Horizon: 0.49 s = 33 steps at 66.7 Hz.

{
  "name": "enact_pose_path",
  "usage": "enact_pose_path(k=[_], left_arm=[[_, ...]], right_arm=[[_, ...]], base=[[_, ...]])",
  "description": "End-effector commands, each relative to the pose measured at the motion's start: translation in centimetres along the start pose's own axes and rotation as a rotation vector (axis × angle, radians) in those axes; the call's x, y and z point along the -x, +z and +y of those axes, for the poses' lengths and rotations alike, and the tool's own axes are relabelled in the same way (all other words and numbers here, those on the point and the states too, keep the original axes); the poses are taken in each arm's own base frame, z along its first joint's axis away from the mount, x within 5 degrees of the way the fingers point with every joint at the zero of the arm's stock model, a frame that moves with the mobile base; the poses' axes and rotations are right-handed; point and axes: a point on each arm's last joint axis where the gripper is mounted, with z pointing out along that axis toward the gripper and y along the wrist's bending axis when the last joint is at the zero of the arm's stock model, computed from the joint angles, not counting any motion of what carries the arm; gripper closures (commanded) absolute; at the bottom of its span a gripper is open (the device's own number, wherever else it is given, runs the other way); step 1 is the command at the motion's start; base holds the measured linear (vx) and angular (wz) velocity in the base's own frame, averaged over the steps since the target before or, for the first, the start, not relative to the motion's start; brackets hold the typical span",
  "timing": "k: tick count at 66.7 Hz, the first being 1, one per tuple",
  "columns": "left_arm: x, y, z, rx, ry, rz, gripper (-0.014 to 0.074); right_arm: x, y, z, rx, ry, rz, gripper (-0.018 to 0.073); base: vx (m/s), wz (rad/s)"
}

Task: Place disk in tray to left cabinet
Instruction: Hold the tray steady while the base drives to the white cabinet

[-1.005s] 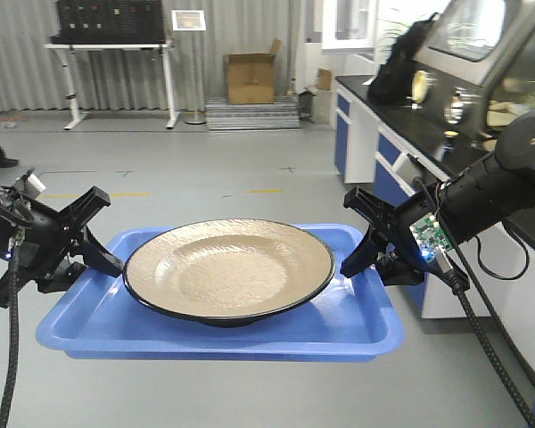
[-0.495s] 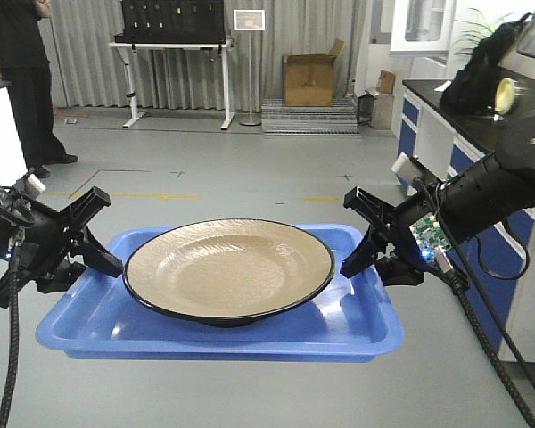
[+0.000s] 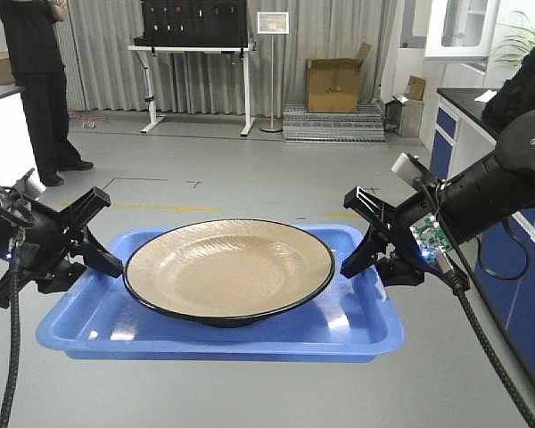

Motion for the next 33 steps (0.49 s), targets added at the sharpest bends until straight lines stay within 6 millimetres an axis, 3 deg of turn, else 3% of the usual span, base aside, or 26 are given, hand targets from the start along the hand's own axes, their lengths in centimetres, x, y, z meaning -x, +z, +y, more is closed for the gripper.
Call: enact_pose_path(k=[1, 33], left_arm=[[-2.36, -2.41, -5.27, -0.278, -0.033, 0.064, 0.0596], [-2.36, -2.41, -5.27, -0.278, -0.033, 0.064, 0.0596]], right_arm=[[-1.90, -3.14, 5.44, 0.300, 0.001, 0.003, 0.0565], [-1.92, -3.14, 5.43, 0.300, 0.001, 0.005, 0.0565]], base=[[0.47, 0.03], [0.51, -0.01]])
